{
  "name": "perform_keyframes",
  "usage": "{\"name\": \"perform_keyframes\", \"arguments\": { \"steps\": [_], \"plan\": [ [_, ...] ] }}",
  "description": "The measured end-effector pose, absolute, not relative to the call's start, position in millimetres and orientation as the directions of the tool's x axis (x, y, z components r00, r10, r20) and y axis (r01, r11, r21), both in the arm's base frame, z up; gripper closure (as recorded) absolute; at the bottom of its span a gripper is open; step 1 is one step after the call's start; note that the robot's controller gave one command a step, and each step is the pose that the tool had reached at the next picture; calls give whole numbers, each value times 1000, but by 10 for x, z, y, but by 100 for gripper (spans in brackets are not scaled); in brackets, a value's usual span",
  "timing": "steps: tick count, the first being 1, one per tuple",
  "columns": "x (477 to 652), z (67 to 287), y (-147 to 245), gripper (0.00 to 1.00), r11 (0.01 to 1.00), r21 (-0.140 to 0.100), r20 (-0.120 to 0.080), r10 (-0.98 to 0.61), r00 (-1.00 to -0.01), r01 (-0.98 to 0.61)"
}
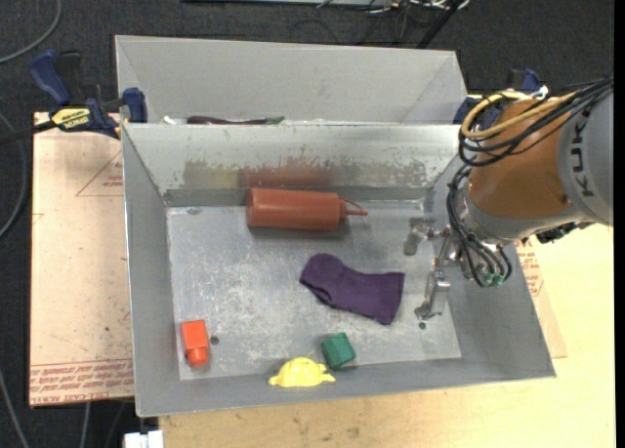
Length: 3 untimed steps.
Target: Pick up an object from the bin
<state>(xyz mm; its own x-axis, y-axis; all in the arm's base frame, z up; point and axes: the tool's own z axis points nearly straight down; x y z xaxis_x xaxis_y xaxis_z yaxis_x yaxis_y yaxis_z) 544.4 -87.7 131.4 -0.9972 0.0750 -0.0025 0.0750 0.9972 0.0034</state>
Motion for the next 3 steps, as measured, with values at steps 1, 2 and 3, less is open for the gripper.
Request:
{"name": "perform_keyframes", "arguments": {
  "steps": [1,2,3],
  "plan": [
    [5299,1112,-798,0,986,1,0,-167,-986,-167],
    [5243,982,-504,0,995,2,-3,-98,-995,-98],
    [5256,942,-394,0,1000,3,-1,12,-1000,12]
  ]
}}
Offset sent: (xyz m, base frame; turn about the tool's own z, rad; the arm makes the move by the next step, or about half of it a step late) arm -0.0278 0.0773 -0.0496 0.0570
